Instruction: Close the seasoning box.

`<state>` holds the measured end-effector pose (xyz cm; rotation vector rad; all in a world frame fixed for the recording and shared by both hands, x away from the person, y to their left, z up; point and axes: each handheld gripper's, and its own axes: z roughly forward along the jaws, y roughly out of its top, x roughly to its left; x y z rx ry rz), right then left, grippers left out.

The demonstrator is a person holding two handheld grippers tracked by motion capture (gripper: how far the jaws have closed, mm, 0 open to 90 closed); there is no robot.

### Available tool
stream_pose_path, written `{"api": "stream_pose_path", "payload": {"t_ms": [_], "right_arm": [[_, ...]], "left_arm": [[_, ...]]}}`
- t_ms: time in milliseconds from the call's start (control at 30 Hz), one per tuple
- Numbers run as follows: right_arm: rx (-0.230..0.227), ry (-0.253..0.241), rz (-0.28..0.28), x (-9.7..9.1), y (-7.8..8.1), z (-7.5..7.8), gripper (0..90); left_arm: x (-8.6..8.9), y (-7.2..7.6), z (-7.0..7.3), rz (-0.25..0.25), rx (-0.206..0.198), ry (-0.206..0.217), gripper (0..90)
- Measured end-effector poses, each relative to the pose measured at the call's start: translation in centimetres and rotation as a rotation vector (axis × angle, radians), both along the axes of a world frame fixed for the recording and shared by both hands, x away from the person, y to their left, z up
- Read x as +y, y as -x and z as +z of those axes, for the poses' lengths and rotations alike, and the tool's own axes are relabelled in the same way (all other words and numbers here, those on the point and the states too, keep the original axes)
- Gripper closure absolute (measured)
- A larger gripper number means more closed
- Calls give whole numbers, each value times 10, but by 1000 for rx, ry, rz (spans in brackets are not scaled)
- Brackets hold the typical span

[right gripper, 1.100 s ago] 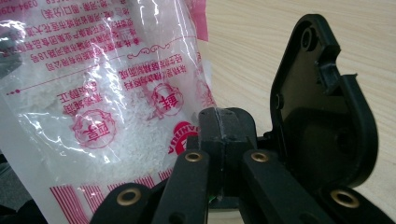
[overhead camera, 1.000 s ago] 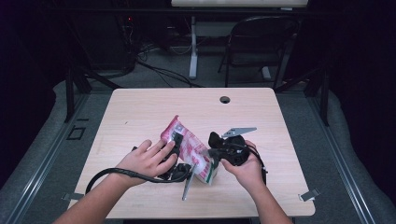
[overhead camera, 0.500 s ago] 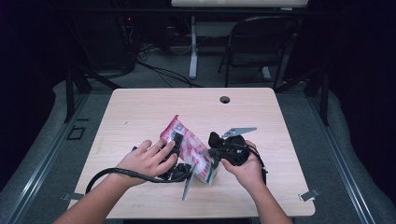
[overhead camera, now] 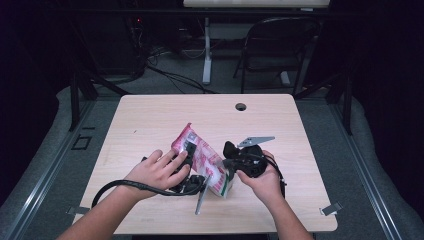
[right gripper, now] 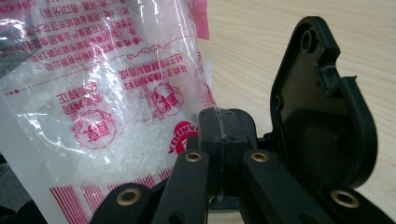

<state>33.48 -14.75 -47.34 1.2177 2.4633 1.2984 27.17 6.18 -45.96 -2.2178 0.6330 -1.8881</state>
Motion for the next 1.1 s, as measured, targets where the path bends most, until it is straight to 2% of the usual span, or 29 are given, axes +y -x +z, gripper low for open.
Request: {"api": "stream_pose_path", "payload": {"t_ms": [1033,1100], "right_arm": [[-3,-3,1,0,0,0,900],[-3,-2,1,0,0,0,900]], "left_arm": [[0,1,1,-4,-5,0,835],[-1,1,1,1,5,-3,835]]}}
